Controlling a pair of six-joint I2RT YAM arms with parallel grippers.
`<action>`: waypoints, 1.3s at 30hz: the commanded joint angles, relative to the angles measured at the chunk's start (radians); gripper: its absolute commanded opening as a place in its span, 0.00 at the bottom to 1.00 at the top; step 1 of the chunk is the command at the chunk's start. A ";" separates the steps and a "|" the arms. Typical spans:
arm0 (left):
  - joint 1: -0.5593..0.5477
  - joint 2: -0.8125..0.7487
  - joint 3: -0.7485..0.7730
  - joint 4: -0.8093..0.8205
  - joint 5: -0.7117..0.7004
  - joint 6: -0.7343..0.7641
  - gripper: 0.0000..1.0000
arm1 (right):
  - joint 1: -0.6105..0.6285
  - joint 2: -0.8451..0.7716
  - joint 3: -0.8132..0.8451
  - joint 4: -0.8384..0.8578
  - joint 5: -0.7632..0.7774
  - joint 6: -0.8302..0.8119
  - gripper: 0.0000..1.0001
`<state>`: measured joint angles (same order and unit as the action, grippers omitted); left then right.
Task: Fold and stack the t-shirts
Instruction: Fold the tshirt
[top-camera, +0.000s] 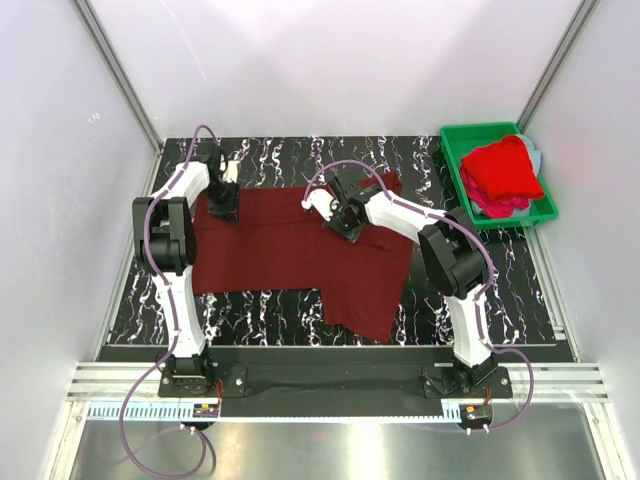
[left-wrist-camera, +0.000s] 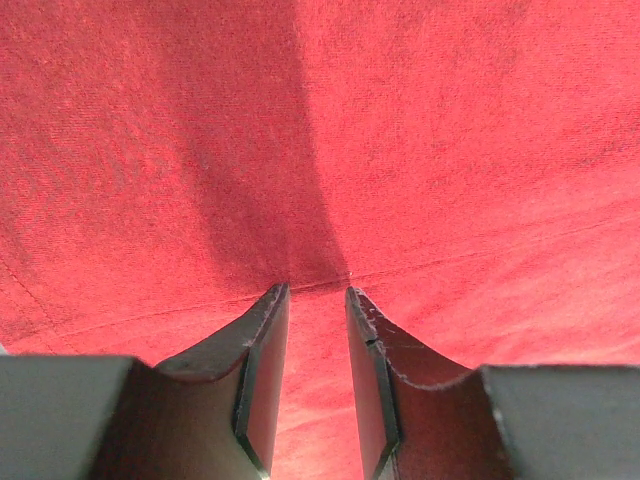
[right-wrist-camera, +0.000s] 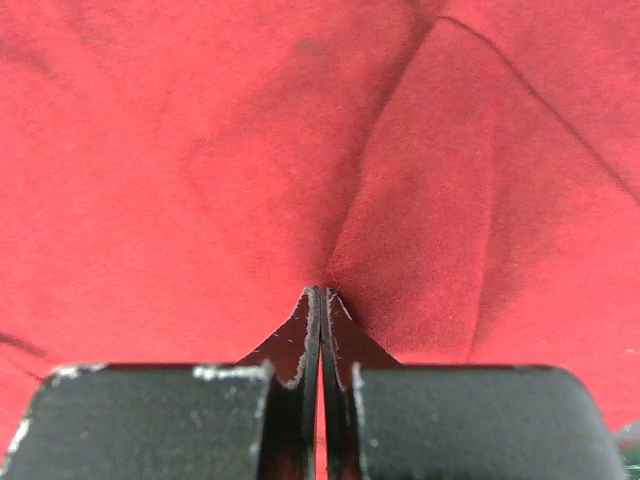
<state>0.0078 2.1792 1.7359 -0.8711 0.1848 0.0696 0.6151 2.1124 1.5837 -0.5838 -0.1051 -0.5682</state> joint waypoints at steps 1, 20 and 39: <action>-0.002 -0.065 -0.006 0.014 0.018 -0.008 0.35 | -0.012 -0.042 0.045 0.048 0.044 -0.021 0.00; -0.003 -0.065 -0.012 0.017 0.019 -0.010 0.35 | -0.084 -0.015 0.150 0.071 0.108 0.010 0.26; -0.002 -0.071 -0.022 0.020 0.013 -0.008 0.35 | -0.052 -0.095 0.070 -0.152 -0.340 0.008 0.22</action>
<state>0.0078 2.1788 1.7210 -0.8688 0.1848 0.0692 0.5480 2.0289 1.6485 -0.6933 -0.3473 -0.5678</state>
